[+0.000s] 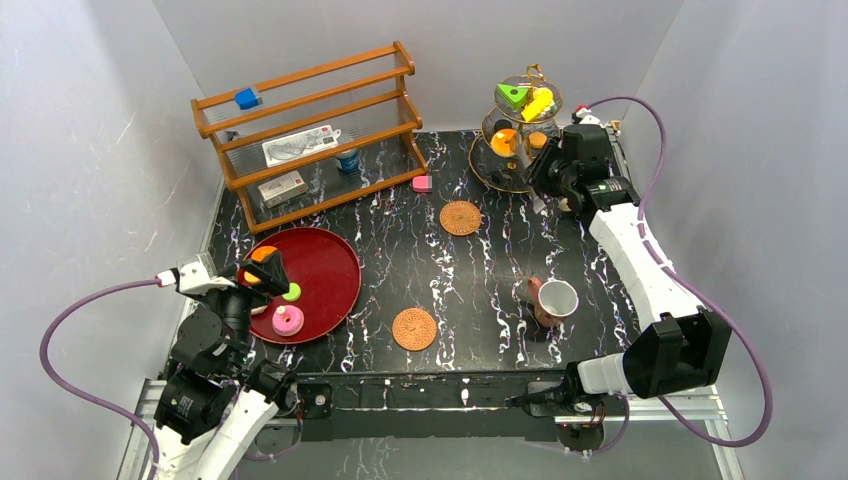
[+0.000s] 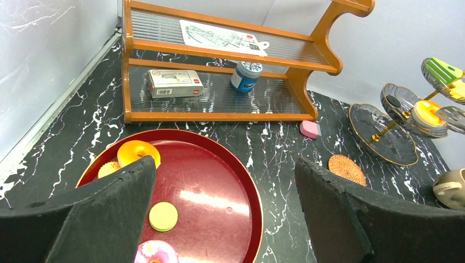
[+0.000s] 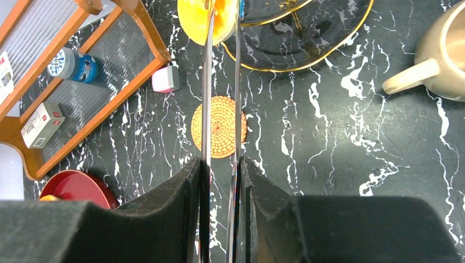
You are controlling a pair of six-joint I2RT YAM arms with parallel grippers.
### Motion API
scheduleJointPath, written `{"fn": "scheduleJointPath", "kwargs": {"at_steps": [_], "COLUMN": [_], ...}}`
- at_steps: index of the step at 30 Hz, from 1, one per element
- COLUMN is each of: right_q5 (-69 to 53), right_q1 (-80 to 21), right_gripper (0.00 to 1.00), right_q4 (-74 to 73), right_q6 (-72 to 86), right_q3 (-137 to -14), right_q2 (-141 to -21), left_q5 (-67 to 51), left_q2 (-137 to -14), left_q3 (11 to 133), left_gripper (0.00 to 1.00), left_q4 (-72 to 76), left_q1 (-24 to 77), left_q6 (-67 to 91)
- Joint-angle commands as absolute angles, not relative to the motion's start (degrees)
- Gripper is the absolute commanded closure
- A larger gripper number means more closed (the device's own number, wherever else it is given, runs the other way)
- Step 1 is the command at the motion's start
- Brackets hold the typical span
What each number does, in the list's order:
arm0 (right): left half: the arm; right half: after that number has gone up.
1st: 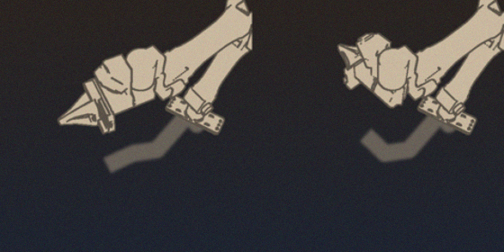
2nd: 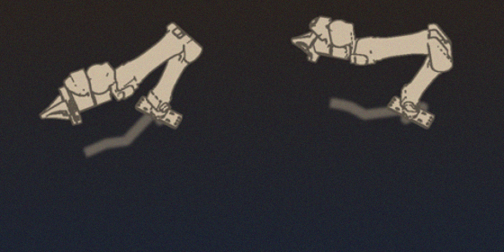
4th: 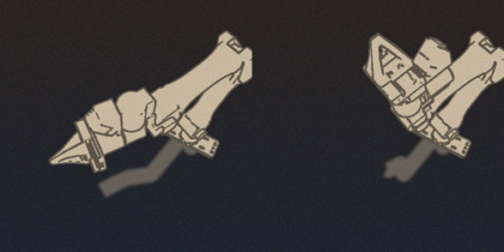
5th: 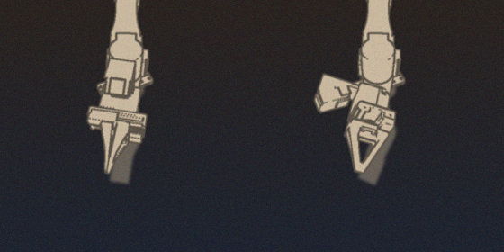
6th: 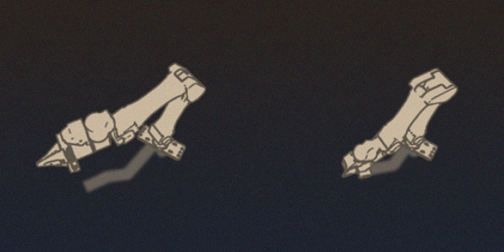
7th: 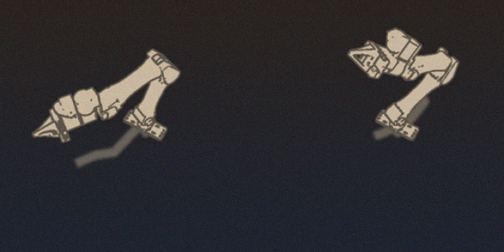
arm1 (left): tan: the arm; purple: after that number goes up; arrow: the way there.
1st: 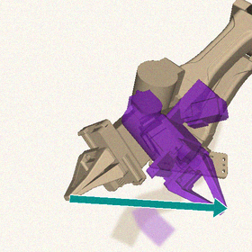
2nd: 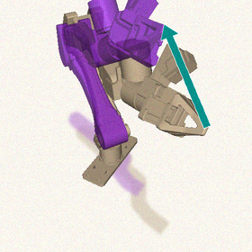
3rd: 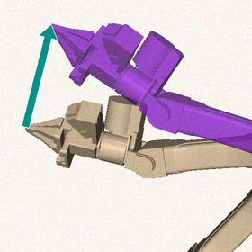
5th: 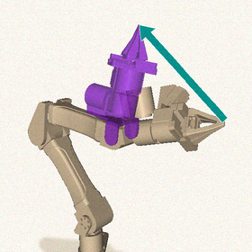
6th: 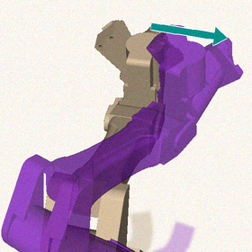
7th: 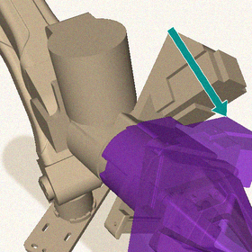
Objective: Serve the afternoon tea
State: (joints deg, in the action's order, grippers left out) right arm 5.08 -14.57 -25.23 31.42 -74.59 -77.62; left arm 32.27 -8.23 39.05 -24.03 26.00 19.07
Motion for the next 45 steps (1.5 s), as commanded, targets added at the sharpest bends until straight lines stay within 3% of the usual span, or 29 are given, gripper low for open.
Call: {"fn": "scheduleJointPath", "kwargs": {"at_steps": [1,24,40,45], "right_q5": [2.20,-4.33,-3.87,-4.13], "right_q1": [-11.79,-4.07,-3.36,-3.34], "right_gripper": [0.66,0.63,0.50,0.50], "right_q4": [-22.63,-15.86,-16.59,-17.69], "right_q6": [30.67,33.18,33.05,32.58], "right_q3": [-74.15,-72.17,-73.15,-73.14], "right_q2": [-74.91,-78.81,-80.23,-79.16], "left_q5": [32.52,32.76,32.94,32.86], "left_q2": [-9.32,-9.57,-9.30,-9.32], "left_q3": [39.19,39.20,39.09,39.11], "left_gripper": [0.05,0.05,0.05,0.05], "left_q4": [-22.69,-22.63,-22.59,-22.59], "left_q1": [26.19,26.19,26.19,26.17], "left_q6": [18.90,18.65,18.63,18.63]}}
